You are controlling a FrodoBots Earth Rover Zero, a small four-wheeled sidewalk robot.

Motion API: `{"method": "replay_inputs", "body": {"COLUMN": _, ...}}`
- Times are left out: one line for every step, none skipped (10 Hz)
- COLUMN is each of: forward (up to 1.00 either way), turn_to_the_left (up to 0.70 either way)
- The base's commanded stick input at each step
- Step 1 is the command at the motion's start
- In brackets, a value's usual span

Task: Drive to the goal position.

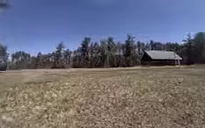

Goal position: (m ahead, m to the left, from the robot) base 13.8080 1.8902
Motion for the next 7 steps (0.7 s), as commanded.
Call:
{"method": "replay_inputs", "body": {"forward": 0.70, "turn_to_the_left": 0.00}}
{"method": "replay_inputs", "body": {"forward": 0.70, "turn_to_the_left": 0.00}}
{"method": "replay_inputs", "body": {"forward": 0.70, "turn_to_the_left": 0.00}}
{"method": "replay_inputs", "body": {"forward": 0.70, "turn_to_the_left": 0.00}}
{"method": "replay_inputs", "body": {"forward": 0.70, "turn_to_the_left": 0.00}}
{"method": "replay_inputs", "body": {"forward": 0.70, "turn_to_the_left": 0.00}}
{"method": "replay_inputs", "body": {"forward": 0.70, "turn_to_the_left": 0.00}}
